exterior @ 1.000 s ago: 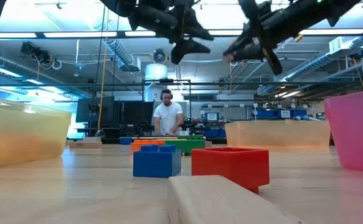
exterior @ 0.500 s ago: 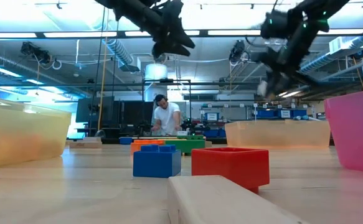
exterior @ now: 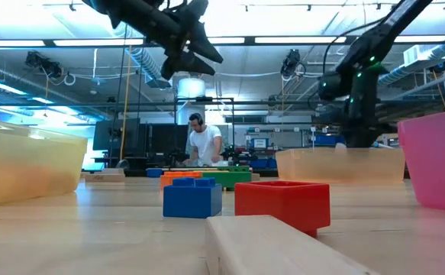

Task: Sort blocks by size
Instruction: Put the brown block into the orange bin, then put the large orange game piece into the yellow bin

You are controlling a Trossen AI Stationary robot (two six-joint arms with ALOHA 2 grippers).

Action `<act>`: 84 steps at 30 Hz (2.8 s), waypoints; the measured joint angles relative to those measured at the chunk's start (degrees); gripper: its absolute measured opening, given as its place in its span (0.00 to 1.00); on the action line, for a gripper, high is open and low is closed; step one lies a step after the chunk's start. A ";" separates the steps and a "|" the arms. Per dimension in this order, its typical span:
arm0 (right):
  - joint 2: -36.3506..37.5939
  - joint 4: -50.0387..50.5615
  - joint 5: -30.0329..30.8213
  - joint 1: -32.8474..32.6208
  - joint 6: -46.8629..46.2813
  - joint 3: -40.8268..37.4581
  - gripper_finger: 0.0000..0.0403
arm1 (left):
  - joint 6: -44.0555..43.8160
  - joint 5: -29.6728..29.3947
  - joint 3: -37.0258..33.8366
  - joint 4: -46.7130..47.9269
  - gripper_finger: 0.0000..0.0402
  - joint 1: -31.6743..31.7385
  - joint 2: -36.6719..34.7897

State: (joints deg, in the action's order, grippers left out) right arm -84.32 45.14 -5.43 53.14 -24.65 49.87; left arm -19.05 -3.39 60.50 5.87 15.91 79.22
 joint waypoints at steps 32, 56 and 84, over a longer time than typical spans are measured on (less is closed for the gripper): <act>1.12 6.98 7.50 1.36 4.86 8.41 0.55 | -0.33 -15.50 -0.66 5.36 0.47 -15.14 -0.55; 27.01 19.35 19.23 -44.88 -35.93 8.41 0.51 | -10.10 -20.35 -0.65 17.48 0.33 -25.69 -0.53; 12.72 21.33 28.08 -79.44 -56.35 8.41 0.50 | -26.14 -14.21 -1.92 12.87 0.70 -24.68 13.20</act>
State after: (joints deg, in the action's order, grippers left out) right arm -71.59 66.46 22.65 -26.30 -81.00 58.28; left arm -45.19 -17.60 58.57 18.74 -8.77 92.42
